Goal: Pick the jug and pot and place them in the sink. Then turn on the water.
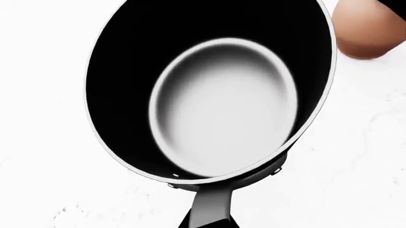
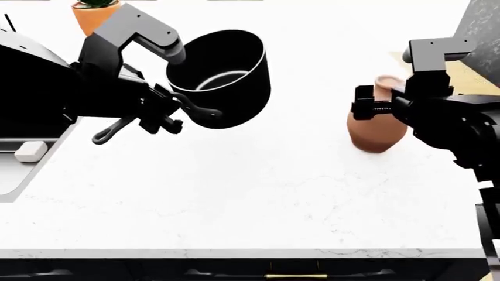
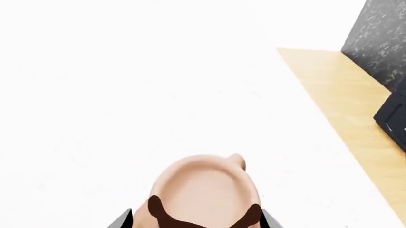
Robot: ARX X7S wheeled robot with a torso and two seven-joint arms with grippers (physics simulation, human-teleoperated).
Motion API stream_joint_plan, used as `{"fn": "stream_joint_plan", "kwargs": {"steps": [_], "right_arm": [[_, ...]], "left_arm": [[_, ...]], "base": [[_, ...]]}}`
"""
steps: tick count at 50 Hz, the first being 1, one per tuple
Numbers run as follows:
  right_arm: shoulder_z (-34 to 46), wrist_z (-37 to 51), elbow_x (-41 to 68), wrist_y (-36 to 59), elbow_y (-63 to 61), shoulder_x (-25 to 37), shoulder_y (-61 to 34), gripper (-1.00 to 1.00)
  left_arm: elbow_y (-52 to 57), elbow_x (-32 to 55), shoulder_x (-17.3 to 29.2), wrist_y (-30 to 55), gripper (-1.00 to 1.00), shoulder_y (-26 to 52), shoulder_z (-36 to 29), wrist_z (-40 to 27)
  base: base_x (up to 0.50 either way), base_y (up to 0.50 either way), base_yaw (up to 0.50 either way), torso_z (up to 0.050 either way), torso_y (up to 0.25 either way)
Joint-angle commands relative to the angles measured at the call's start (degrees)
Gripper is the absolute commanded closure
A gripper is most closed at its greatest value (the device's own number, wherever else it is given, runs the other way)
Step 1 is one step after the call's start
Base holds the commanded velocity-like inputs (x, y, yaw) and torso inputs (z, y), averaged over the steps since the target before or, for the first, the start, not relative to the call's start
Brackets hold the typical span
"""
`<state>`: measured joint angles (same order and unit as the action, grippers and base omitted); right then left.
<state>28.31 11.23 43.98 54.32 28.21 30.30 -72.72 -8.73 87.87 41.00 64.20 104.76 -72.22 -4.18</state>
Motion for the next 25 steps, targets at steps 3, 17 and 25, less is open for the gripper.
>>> {"fn": "stream_joint_plan", "kwargs": {"steps": [3, 17, 25], "right_arm": [[0.54, 1.11, -0.76, 3.36, -4.43, 1.52, -3.0, 1.0], [-2.51, 4.54, 2.42, 7.35, -15.41, 4.19, -5.63, 1.0], [-5.6, 6.62, 4.8, 6.77, -21.68, 5.17, -3.67, 1.0]], "left_arm": [[-0.03, -2.99, 0.49, -0.68, 1.0, 1.96, 3.33, -1.57], [2.86, -1.04, 2.19, -0.54, 1.0, 0.19, 3.67, -3.12], [3.32, -0.61, 2.46, -0.68, 1.0, 0.13, 3.99, -3.48]], "base": [[0.0, 0.0, 0.0, 0.0, 0.003], [0.0, 0.0, 0.0, 0.001, 0.003], [0.0, 0.0, 0.0, 0.001, 0.003]]}}
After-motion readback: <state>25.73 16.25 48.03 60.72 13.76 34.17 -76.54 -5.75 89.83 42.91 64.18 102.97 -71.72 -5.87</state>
